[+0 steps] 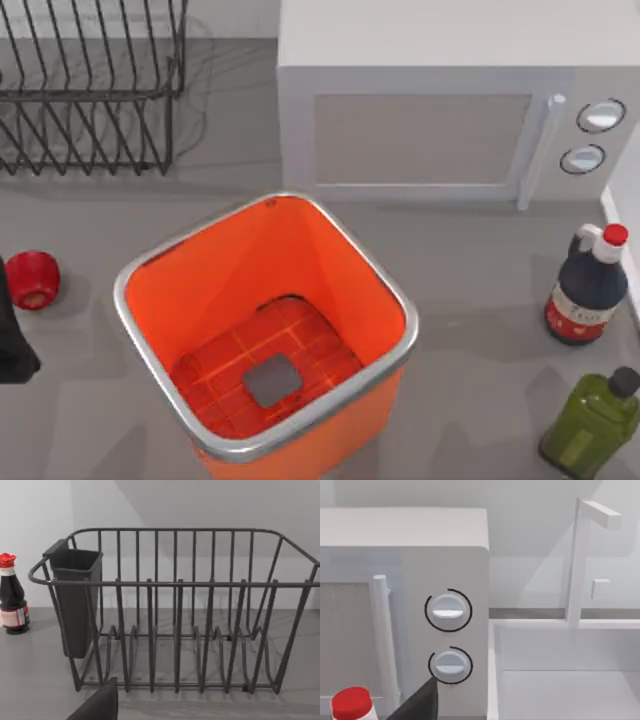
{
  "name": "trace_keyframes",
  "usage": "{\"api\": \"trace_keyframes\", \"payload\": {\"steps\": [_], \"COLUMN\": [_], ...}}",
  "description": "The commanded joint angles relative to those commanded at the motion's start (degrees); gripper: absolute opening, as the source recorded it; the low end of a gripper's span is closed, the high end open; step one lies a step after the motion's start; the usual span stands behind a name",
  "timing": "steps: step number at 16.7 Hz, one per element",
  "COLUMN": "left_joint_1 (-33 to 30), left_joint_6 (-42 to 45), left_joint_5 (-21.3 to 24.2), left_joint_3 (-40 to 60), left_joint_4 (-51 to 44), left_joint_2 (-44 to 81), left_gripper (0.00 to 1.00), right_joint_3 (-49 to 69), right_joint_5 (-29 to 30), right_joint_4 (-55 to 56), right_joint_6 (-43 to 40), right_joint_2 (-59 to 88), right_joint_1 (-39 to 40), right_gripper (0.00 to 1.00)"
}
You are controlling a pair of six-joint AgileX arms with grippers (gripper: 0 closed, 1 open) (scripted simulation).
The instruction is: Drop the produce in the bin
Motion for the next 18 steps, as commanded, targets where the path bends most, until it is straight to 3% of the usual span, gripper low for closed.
{"api": "trace_keyframes", "payload": {"steps": [4, 8, 12, 18], "left_joint_1": [-0.2, 0.1, 1.2, 2.0], "left_joint_6": [1.5, 9.4, 24.0, 46.8], "left_joint_5": [0.3, 1.0, 1.0, 1.4], "left_joint_3": [1.1, 7.3, 20.7, 44.0], "left_joint_4": [-1.7, -11.7, -24.5, -40.2], "left_joint_2": [1.7, 12.1, 31.9, 73.0], "left_gripper": [1.0, 1.0, 1.0, 1.0], "right_joint_3": [0.0, 0.0, 0.0, 0.0], "right_joint_5": [0.0, 0.0, 0.0, 0.0], "right_joint_4": [0.0, 0.0, 0.0, 0.0], "right_joint_6": [0.0, 0.0, 0.0, 0.0], "right_joint_2": [0.0, 0.0, 0.0, 0.0], "right_joint_1": [0.0, 0.0, 0.0, 0.0], "right_gripper": [1.0, 1.0, 1.0, 1.0]}}
